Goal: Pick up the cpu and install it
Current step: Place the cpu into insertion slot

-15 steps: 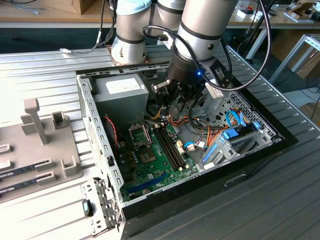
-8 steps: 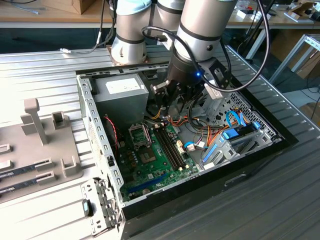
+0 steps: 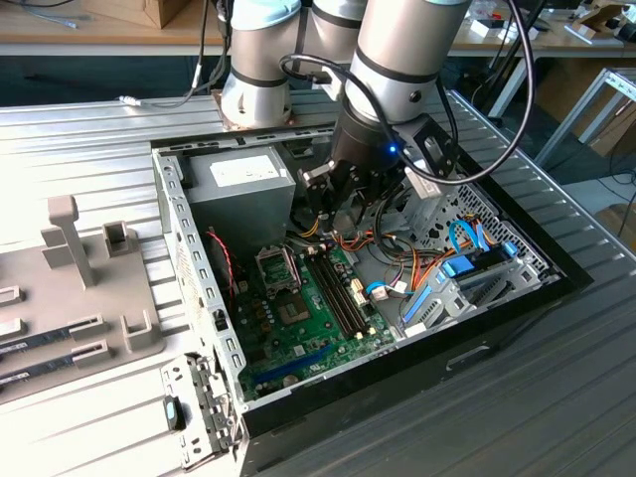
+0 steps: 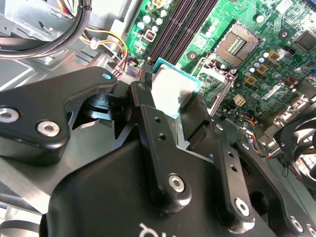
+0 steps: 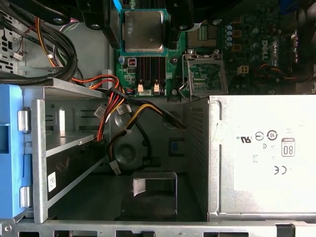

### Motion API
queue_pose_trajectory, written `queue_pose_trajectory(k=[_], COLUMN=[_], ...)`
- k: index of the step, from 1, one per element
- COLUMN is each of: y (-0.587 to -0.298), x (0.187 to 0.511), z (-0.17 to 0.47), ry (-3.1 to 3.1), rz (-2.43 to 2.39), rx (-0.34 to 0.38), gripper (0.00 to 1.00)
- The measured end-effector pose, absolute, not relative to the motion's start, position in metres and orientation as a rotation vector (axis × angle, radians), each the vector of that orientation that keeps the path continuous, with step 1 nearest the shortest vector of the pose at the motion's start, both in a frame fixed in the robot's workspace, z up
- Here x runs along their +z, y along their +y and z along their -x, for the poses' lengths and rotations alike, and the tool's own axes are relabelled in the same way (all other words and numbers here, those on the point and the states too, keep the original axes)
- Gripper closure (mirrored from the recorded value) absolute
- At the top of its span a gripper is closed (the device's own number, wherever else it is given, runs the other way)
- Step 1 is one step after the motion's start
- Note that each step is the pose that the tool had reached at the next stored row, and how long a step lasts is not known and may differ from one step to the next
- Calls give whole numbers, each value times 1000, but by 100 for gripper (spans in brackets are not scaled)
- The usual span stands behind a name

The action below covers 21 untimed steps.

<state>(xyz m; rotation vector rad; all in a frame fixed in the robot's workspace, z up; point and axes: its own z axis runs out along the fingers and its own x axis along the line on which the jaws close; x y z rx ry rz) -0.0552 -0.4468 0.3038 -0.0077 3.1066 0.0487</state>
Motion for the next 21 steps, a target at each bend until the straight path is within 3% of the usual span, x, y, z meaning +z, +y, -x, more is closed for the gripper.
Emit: queue_pose_trajectory(k=[21], y=[-447], x=[300], z=[58], ry=[3107], rz=[8], rx=[49], gripper=[53])
